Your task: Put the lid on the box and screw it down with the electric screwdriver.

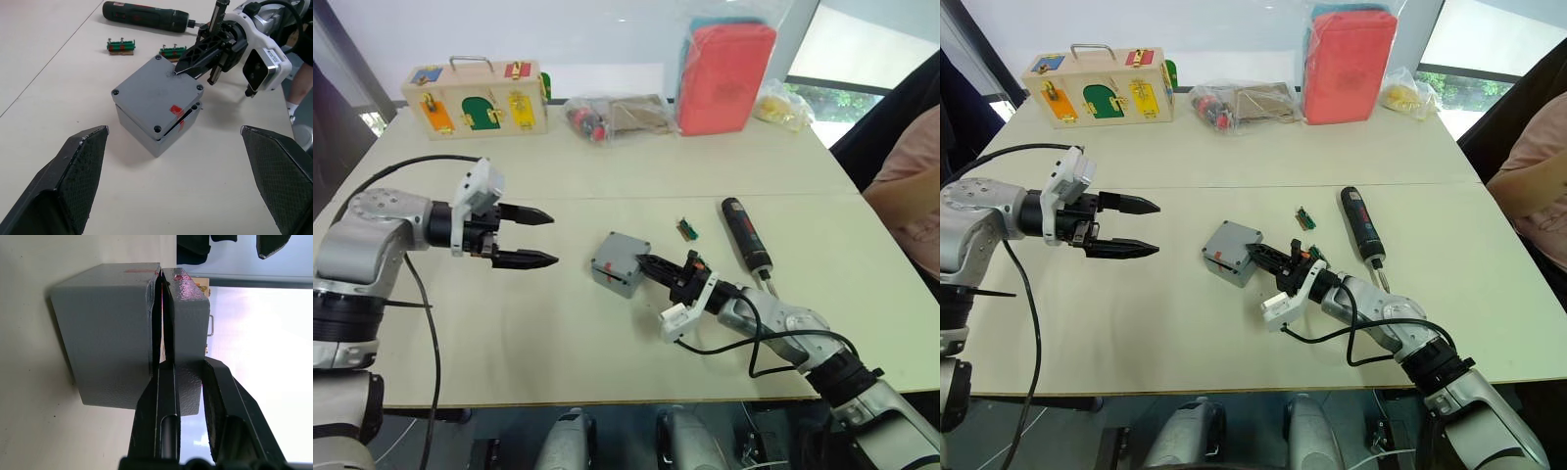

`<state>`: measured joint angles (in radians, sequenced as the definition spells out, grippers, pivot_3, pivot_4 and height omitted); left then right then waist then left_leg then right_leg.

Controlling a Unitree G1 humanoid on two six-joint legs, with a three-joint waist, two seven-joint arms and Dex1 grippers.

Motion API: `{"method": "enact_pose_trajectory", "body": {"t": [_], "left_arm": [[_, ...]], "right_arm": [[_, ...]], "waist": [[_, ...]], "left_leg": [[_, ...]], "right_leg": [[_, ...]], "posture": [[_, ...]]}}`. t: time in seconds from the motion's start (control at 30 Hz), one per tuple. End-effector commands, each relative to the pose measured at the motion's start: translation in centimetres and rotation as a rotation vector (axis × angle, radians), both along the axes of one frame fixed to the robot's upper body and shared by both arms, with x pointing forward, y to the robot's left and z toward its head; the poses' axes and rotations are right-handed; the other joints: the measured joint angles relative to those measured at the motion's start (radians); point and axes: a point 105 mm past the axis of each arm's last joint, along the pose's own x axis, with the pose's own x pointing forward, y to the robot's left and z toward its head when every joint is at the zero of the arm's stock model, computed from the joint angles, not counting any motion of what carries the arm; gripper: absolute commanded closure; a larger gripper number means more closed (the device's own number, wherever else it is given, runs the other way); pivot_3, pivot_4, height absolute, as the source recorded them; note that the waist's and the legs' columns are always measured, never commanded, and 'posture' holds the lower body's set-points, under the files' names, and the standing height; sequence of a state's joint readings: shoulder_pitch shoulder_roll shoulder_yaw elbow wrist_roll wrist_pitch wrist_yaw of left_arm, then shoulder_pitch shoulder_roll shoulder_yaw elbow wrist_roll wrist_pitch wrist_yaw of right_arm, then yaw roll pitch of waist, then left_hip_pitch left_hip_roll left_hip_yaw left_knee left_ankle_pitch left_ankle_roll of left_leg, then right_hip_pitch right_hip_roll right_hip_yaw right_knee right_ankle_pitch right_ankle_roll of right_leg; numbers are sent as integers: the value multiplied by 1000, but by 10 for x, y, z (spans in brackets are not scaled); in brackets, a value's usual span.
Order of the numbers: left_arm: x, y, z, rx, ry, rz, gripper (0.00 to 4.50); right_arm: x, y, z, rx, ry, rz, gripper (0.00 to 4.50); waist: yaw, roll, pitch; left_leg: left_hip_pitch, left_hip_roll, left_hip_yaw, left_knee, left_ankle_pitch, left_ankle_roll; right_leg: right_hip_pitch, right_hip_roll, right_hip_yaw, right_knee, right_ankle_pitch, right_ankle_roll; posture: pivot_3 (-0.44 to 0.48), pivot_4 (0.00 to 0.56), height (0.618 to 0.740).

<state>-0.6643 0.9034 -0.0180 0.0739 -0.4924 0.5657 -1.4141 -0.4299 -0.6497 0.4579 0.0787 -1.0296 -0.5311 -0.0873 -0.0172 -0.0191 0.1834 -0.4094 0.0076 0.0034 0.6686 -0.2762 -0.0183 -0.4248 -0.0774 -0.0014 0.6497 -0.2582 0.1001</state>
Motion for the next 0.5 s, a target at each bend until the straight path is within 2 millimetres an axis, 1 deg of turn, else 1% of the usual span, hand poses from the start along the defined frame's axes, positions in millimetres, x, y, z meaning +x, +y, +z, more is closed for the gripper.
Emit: {"method": "enact_pose_trajectory", "body": {"t": [0.03, 0.17, 0.5], "left_arm": [[-3, 0, 9, -10, -33, -2, 56], [-3, -1, 9, -9, -32, -3, 56], [-4, -2, 9, -9, -33, 0, 56]], "right_arm": [[-3, -5, -15, -49, 21, -9, 4373], [-5, -5, -17, -50, 22, -2, 4373], [-3, 0, -9, -19, 18, -1, 4373]], "waist": [[0, 0, 0], [0, 0, 0], [0, 0, 0]], "left_leg": [[0, 0, 0, 0, 0, 0], [0, 0, 0, 0, 0, 0], [0, 0, 0, 0, 0, 0]], "right_leg": [[0, 0, 0, 0, 0, 0], [0, 0, 0, 0, 0, 0], [0, 0, 0, 0, 0, 0]], "posture": [[0, 150, 730], [0, 150, 730], [0, 150, 730]]}}
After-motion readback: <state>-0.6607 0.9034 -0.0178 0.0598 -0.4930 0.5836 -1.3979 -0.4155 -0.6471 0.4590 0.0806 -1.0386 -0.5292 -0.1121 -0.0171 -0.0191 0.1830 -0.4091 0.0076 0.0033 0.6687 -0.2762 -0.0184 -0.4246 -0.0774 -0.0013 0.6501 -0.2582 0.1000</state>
